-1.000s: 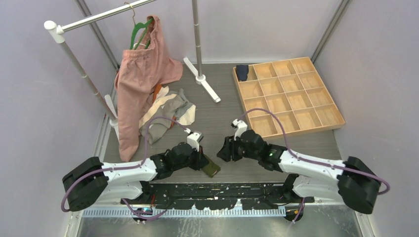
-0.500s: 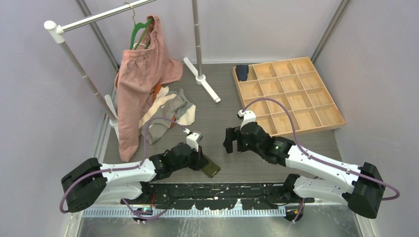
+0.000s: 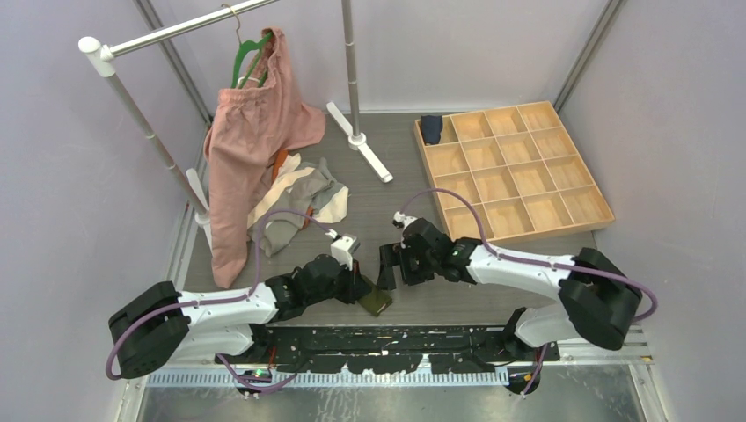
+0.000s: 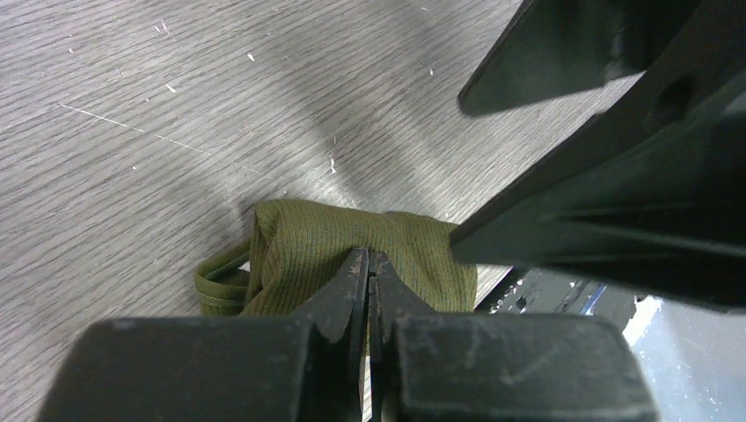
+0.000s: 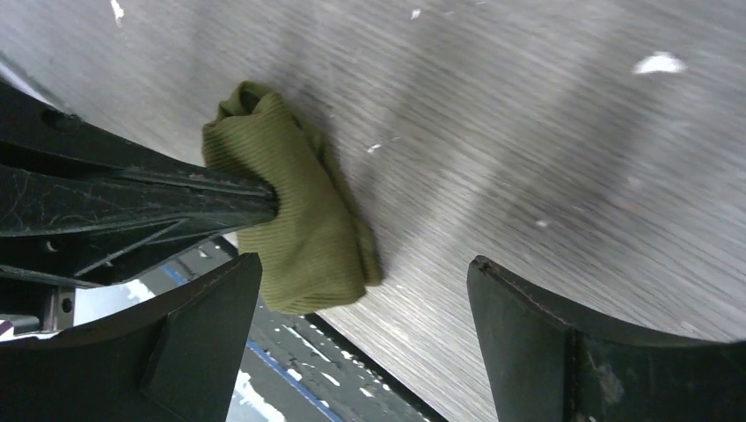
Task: Roll the underwear
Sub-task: Roll the underwear to the center of the board, then pick up the underwear from the center of the board.
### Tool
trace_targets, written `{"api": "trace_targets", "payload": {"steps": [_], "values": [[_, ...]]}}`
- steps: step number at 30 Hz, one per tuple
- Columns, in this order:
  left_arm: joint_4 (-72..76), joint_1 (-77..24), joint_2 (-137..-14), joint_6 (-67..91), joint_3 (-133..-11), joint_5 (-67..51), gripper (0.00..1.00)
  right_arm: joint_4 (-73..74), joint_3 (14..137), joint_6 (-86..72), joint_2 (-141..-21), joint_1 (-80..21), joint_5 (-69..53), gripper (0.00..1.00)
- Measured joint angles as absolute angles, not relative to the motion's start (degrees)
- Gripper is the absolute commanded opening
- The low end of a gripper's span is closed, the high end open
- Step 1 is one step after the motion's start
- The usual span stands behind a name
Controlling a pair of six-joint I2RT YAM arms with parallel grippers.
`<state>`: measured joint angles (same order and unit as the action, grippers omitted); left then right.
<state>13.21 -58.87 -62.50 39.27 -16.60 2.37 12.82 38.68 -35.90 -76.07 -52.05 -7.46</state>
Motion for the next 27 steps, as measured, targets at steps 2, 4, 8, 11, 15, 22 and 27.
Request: {"api": "trace_targets", "payload": {"steps": [2,4,8,11,15,22,27], "values": [[13.41,-58.87,-62.48,39.72,-16.43,2.37,0.01,10.15,38.68,-36.77,-78.89,-52.07,-11.25,0.91],[13.56,-58.87,-62.41,40.05,-16.25,2.35,0.01,8.05,38.68,-37.45,-81.06,-52.07,-13.69,0.9],[13.74,-58.87,-61.93,40.4,-15.81,2.33,0.01,4.73,38.96,-38.09,-85.27,-52.07,-17.63,0.86],[13.89,-58.87,-61.47,40.53,-15.42,2.33,0.01,2.63,39.59,-37.67,-87.11,-52.07,-19.62,0.83],[13.89,-58.83,-61.14,40.51,-15.07,2.46,0.01,0.34,39.97,-36.86,-89.32,-52.01,-22.81,0.74],[13.37,-58.76,-60.84,40.4,-14.74,2.52,0.01,-1.63,40.58,-36.21,-92.38,-51.35,-28.05,0.65],[13.45,-58.76,-60.73,40.56,-14.74,2.48,0.01,-1.76,40.49,-35.83,-93.12,-51.64,-29.15,0.63]]}}
